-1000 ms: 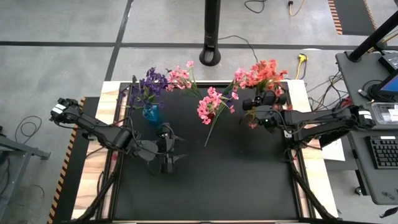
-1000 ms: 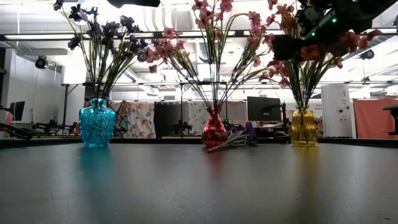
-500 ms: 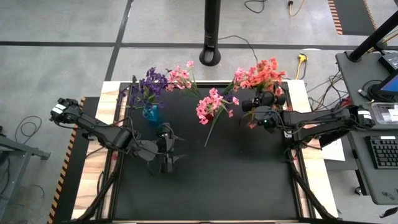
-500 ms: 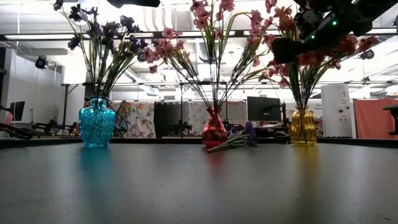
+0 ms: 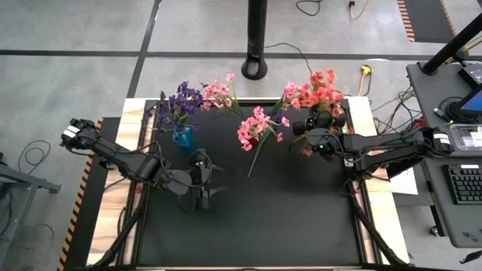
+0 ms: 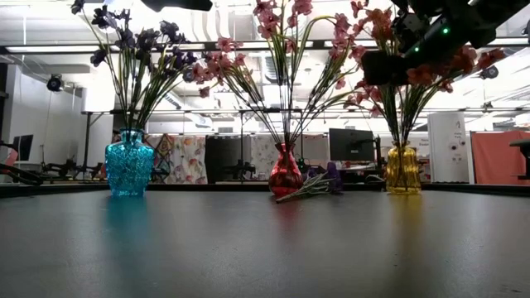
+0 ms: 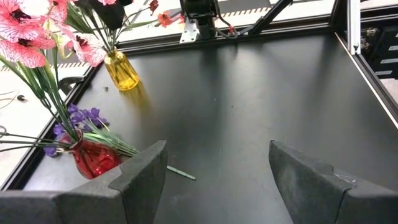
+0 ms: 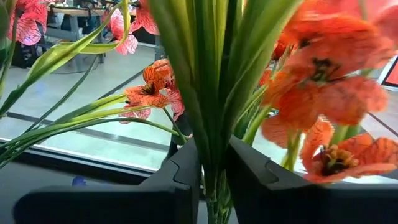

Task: Sort flowers into vase by color
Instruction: Put the orange flower into the yellow vase

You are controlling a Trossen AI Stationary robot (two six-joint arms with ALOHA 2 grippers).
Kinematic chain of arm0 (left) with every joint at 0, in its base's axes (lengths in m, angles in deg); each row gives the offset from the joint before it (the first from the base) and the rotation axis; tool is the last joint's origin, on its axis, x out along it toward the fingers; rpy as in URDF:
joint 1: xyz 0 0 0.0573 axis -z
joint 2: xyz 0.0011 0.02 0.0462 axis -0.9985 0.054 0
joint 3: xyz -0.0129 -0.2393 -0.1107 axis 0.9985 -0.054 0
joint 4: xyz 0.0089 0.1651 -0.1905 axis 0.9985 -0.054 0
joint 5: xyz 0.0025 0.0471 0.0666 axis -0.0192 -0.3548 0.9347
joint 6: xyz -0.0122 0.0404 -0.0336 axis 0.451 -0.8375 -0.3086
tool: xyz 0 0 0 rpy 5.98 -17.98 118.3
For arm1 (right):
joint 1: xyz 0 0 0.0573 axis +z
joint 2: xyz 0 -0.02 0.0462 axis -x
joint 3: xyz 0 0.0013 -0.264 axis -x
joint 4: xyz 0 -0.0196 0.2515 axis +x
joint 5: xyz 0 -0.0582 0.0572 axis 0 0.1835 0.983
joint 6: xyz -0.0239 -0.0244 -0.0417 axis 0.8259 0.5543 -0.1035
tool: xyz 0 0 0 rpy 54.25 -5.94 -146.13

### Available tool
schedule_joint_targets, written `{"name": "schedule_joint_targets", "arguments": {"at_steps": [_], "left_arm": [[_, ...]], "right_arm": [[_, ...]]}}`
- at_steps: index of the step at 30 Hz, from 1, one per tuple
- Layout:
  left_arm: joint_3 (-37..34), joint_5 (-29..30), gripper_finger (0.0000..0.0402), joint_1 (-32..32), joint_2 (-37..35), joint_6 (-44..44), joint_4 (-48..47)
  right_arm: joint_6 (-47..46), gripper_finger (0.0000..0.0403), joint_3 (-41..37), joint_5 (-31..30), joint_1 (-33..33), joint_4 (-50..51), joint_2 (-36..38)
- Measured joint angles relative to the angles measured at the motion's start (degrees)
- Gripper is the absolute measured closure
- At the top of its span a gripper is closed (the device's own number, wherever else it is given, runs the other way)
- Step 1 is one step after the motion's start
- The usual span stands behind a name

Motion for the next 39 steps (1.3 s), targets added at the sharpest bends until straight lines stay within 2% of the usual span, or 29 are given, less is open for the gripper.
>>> {"name": "schedule_joint_targets", "arguments": {"at_steps": [6, 16, 23, 33, 39], "left_arm": [[-0.2, 0.0, 0.0139, 0.0, 0.0, 0.7, -0.2], [-0.2, 0.0, 0.0139, 0.0, 0.0, 1.3, -0.3], [-0.2, 0.0, 0.0139, 0.0, 0.0, 1.5, -0.4], [-0.2, -0.1, 0.0139, 0.0, 0.0, 1.7, -0.4], [-0.6, -0.1, 0.0139, 0.0, 0.0, 3.1, -0.4]], "right_arm": [[0.0, 0.0301, 0.4, 2.7, 0.1, 0.2, 0.5], [0.0, 0.0219, 6.0, 5.9, 0.1, 4.2, 0.5], [-6.5, 0.0180, 12.1, 8.0, 0.2, 17.0, 0.5], [-20.1, 0.0141, 19.6, 15.2, 0.2, 38.4, 0.5], [-20.8, 0.0129, 23.4, 20.4, 0.2, 41.6, 0.5]]}}
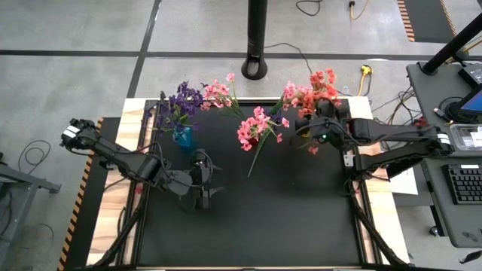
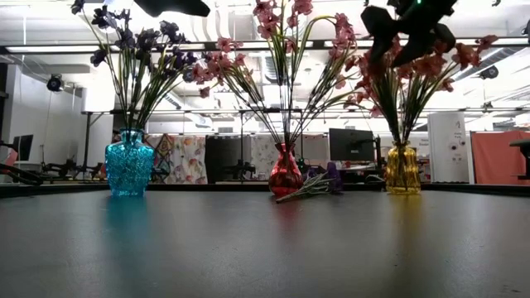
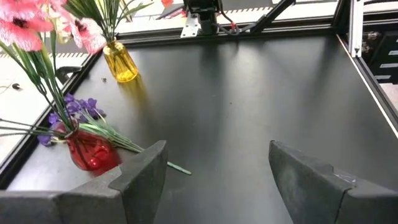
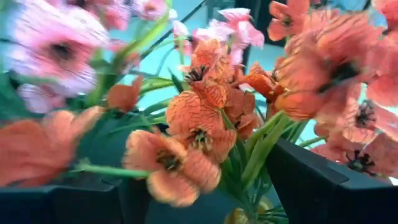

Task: Sort flowers into vase by color
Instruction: Put the orange flower into the yellow vase, then put the purple flower into the blue vase

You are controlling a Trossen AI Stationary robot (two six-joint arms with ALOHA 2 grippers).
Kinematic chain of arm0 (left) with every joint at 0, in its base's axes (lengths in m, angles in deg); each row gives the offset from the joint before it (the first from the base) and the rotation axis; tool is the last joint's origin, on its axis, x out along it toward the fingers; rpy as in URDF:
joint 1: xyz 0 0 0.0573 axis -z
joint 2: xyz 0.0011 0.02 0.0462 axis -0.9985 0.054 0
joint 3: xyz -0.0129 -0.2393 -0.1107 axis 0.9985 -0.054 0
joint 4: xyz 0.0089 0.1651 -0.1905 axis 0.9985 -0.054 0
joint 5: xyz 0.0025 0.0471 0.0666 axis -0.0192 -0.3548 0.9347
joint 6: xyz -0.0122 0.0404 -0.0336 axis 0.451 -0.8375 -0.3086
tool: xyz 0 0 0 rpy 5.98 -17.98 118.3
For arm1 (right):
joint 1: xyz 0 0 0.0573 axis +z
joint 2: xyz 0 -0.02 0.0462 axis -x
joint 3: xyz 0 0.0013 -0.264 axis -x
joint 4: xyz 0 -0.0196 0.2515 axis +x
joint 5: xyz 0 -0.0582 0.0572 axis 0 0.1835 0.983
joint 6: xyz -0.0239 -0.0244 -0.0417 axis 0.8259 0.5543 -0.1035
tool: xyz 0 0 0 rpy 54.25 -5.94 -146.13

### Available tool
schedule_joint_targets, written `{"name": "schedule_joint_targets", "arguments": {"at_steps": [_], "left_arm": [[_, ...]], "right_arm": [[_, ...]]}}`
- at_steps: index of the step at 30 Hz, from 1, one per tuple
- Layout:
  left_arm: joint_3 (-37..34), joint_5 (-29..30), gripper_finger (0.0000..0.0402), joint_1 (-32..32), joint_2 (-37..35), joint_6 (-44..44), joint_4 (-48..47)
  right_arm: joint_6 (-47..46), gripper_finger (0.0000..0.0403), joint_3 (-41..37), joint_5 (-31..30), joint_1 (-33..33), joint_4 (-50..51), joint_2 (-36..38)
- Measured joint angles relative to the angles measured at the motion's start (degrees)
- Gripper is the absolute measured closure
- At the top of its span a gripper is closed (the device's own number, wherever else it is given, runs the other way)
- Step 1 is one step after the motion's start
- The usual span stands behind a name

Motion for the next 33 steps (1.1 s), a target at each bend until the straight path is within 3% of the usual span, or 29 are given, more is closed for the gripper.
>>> {"name": "schedule_joint_targets", "arguments": {"at_steps": [4, 17, 24, 33], "left_arm": [[-0.2, 0.0, 0.0139, 0.0, 1.9, 1.7, 0.6], [-0.3, 2.4, 0.0139, -1.1, 19.6, 0.9, 12.8], [-0.3, 4.5, 0.0139, -4.5, 29.5, -1.6, 27.0], [-0.3, 7.7, 0.0142, -11.0, 39.0, 1.9, 36.9]], "right_arm": [[0.2, 0.0131, 2.8, 3.1, 0.0, 4.3, 0.0], [-0.3, 0.0154, 12.3, 5.1, 2.1, 11.1, 0.0], [0.9, 0.0148, 15.0, 5.0, 4.2, 11.1, 0.0], [1.0, 0.0149, 16.6, 5.0, 7.0, 11.1, 0.0]]}}
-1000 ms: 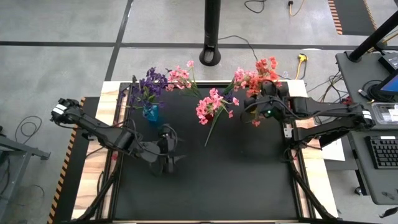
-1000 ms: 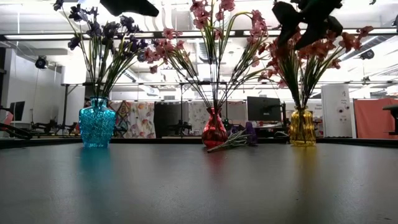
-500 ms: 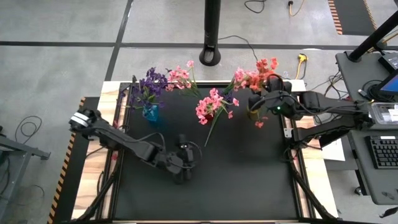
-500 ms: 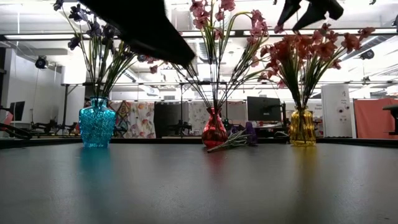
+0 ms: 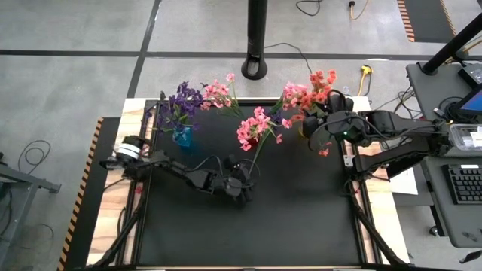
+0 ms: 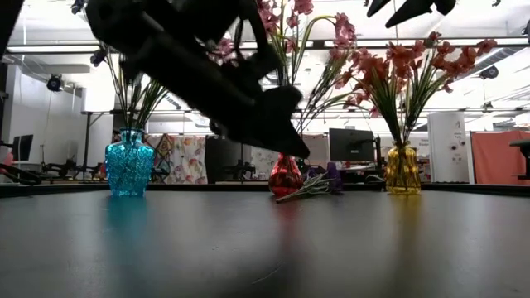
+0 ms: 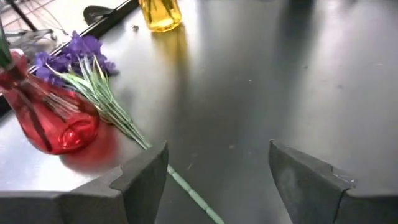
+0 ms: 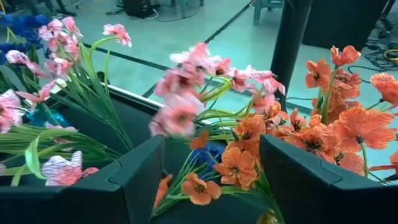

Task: Sort flowers into vase by color
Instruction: Put the purple flower into the blue vase

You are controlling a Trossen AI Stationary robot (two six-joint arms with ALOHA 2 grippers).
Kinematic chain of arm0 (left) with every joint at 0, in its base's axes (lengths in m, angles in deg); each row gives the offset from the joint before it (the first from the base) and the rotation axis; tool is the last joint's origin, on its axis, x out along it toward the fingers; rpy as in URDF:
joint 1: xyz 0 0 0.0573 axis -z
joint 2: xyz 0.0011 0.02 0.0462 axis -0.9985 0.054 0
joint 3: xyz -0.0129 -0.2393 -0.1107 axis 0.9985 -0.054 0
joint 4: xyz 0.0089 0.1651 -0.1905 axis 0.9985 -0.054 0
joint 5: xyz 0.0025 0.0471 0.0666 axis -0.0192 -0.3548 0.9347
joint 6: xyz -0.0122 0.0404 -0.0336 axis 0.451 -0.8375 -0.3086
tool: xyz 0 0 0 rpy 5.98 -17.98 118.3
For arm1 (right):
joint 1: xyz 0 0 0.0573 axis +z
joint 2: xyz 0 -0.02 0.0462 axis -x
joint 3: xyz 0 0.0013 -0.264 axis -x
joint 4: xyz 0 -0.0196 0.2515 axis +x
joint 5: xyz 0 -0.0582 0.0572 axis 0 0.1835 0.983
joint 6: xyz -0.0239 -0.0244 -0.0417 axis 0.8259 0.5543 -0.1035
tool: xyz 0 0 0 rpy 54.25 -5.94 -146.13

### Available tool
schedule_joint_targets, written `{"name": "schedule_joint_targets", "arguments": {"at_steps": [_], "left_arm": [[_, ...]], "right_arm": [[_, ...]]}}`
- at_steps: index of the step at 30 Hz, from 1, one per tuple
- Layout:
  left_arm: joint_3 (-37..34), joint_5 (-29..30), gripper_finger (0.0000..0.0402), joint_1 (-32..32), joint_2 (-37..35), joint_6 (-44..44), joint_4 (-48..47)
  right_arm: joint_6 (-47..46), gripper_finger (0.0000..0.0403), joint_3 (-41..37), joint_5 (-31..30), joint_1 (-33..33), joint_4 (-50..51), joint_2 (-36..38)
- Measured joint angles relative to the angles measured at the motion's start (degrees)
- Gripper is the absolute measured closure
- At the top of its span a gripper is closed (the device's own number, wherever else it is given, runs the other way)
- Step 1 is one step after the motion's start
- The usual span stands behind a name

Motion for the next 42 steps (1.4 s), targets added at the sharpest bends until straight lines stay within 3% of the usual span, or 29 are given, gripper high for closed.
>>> {"name": "schedule_joint_targets", "arguments": {"at_steps": [9, 18, 26, 33, 42], "left_arm": [[0.0, 1.8, 0.0171, -2.7, 7.6, 3.1, 5.8], [0.0, 4.3, 0.0201, -4.5, 10.8, 5.9, 7.0], [0.3, 3.0, 0.0294, -5.1, 13.0, 10.3, 8.2], [0.1, 2.4, 0.0392, -4.5, 11.6, 9.4, 6.8], [-0.2, 1.5, 0.0399, -3.5, 8.8, 9.4, 2.6]], "right_arm": [[0.3, 0.0155, 0.5, 0.0, 0.8, -0.1, 0.0], [0.3, 0.0155, 0.4, 0.0, 0.9, -0.5, -0.1], [0.2, 0.0160, 0.2, 0.1, 1.0, -0.5, -0.1], [-1.1, 0.0157, 0.1, 4.2, 2.8, -0.8, -0.1], [-1.2, 0.0165, 1.1, 4.0, 6.2, -1.5, -0.1]]}}
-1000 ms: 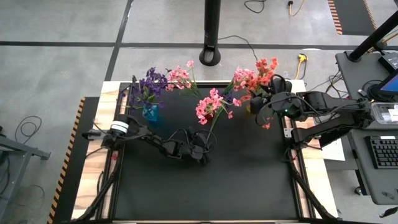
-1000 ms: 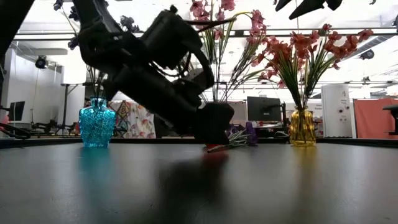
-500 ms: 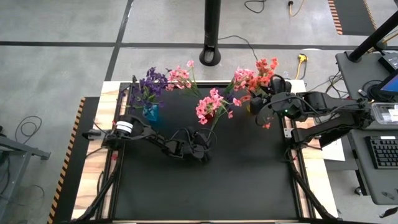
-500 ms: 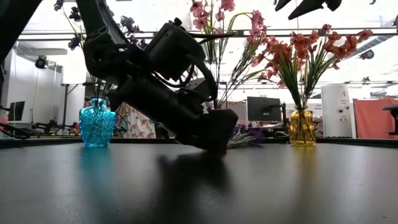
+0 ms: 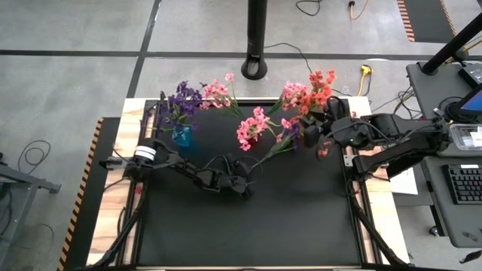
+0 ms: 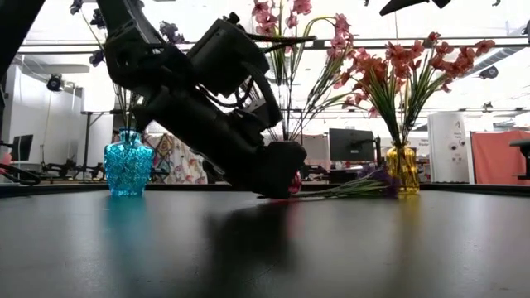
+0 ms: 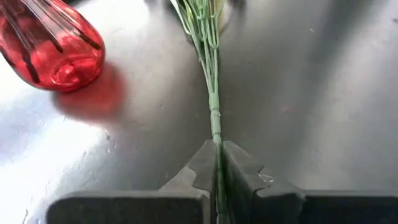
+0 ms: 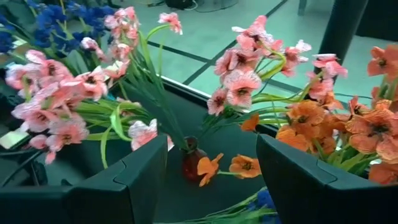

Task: Sort flowers into vase by color
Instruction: Put the purple flower into the blue vase

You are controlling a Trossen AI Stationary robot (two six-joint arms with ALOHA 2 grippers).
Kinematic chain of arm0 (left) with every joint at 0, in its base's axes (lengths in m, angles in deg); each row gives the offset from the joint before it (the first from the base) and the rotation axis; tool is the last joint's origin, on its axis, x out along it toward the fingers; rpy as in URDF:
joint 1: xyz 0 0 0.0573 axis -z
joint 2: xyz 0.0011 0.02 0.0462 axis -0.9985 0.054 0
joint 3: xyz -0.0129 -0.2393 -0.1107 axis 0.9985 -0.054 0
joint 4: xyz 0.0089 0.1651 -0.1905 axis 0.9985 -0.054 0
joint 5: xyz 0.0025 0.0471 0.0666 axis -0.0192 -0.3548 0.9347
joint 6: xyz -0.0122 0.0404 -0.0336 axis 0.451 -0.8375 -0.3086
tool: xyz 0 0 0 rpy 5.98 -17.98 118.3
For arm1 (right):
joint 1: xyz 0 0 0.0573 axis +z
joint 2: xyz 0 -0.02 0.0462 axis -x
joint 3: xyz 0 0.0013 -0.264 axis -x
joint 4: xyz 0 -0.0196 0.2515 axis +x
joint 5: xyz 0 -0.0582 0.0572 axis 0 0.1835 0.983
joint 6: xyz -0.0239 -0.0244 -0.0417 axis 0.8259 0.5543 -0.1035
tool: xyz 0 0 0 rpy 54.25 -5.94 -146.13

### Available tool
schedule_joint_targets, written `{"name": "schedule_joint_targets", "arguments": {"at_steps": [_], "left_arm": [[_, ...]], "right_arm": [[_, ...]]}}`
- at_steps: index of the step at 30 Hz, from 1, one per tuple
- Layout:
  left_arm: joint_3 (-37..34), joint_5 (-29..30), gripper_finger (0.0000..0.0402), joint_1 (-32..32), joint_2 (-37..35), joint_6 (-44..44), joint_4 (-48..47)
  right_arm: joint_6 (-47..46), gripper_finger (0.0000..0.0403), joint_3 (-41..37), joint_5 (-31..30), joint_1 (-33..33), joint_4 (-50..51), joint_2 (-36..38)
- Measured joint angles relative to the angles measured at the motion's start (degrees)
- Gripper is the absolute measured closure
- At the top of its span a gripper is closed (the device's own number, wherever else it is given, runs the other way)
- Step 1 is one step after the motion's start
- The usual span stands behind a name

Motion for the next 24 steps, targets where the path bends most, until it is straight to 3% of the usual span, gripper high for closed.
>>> {"name": "schedule_joint_targets", "arguments": {"at_steps": [11, 24], "left_arm": [[0.0, -0.4, 0.0401, 3.8, -9.6, 0.9, -13.7], [0.0, -2.8, 0.0401, 12.2, -27.5, 0.8, -31.9]], "right_arm": [[1.0, 0.0165, 0.1, 0.0, 5.0, -3.5, 0.0], [9.0, 0.0170, 0.1, 0.0, 17.2, -12.9, -0.5]]}}
